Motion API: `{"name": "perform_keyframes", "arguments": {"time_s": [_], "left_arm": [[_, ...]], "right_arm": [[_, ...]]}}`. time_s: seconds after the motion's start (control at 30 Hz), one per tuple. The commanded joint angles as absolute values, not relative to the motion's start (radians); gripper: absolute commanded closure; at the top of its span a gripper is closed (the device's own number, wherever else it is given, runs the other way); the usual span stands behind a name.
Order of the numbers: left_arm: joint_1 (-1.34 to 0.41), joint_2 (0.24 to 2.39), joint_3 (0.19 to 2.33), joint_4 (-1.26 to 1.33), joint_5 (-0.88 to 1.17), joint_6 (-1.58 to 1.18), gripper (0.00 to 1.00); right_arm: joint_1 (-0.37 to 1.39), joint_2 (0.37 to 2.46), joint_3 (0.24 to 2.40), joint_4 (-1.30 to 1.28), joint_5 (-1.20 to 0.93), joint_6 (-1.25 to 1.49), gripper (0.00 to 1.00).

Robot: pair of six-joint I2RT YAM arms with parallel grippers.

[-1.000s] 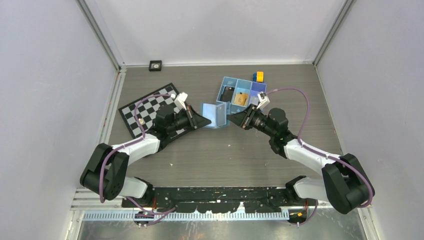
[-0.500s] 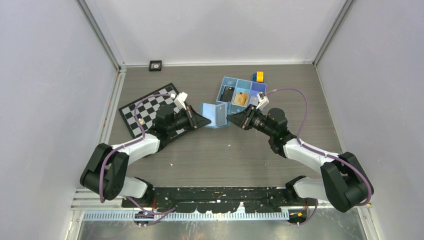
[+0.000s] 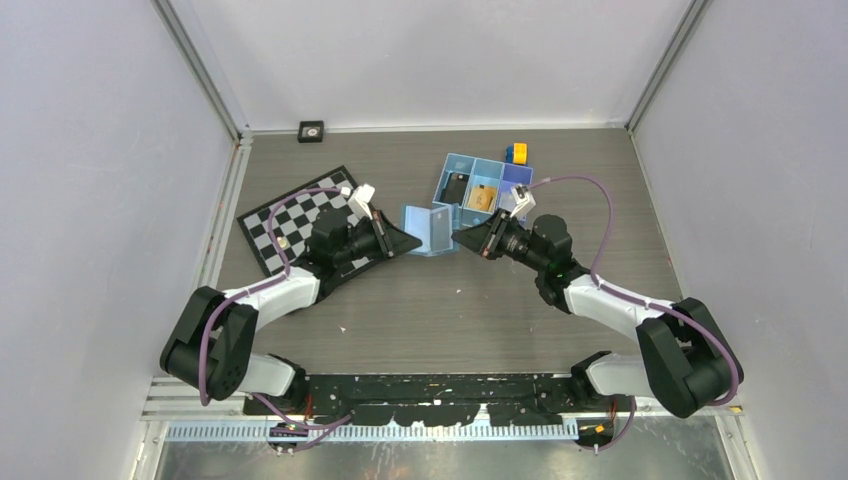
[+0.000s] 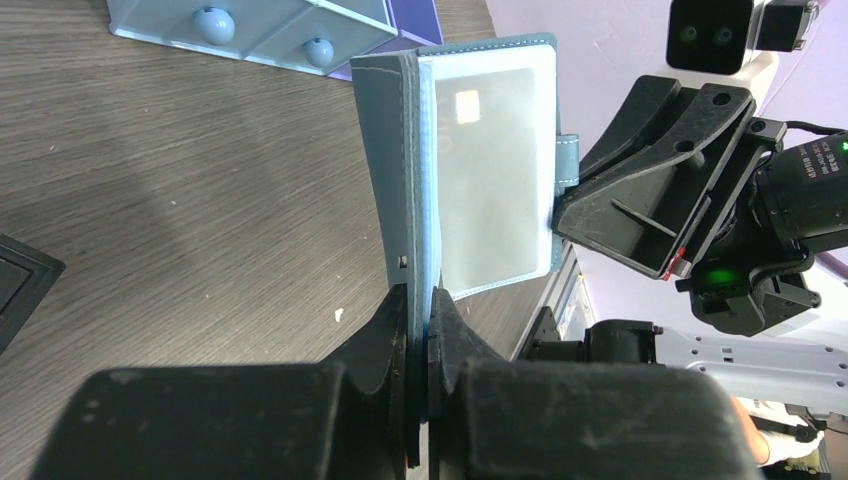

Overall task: Take the credit cards out of the card holder
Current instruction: Remove the credit card from the card holder.

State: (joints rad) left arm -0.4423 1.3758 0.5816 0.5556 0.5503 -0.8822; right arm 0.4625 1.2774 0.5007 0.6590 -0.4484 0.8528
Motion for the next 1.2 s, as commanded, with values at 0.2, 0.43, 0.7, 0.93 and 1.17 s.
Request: {"name": "perform_keyframes", "arguments": {"time_s": [0.2,0.43,0.7,0.93,1.17], "left_arm": [[-0.443,1.381,0.625,0.600,0.578,-0.883,1.00],[-0.443,1.376,0.624,0.600,0.577,-0.882,1.00],[-0.445,1.376,0.627,0.593,0.573,-0.875,1.00],[-0.459,1.379,0.642,0.541,0.550,-0.846,1.00],[-0.482,1.405,0.668,0.500,0.544,-0.821,1.00]], "right_arm": [[0.465,1.282,0.513,0.767,-0.490,0.876,0.86],[0.466,1.294,0.539,0.680,-0.466,0.846,0.86],[0.466,1.314,0.566,0.607,-0.438,0.824,0.81],[0.471,1.356,0.608,0.512,-0.411,0.803,0.71],[0.496,1.426,0.637,0.543,-0.466,0.813,0.43]]}}
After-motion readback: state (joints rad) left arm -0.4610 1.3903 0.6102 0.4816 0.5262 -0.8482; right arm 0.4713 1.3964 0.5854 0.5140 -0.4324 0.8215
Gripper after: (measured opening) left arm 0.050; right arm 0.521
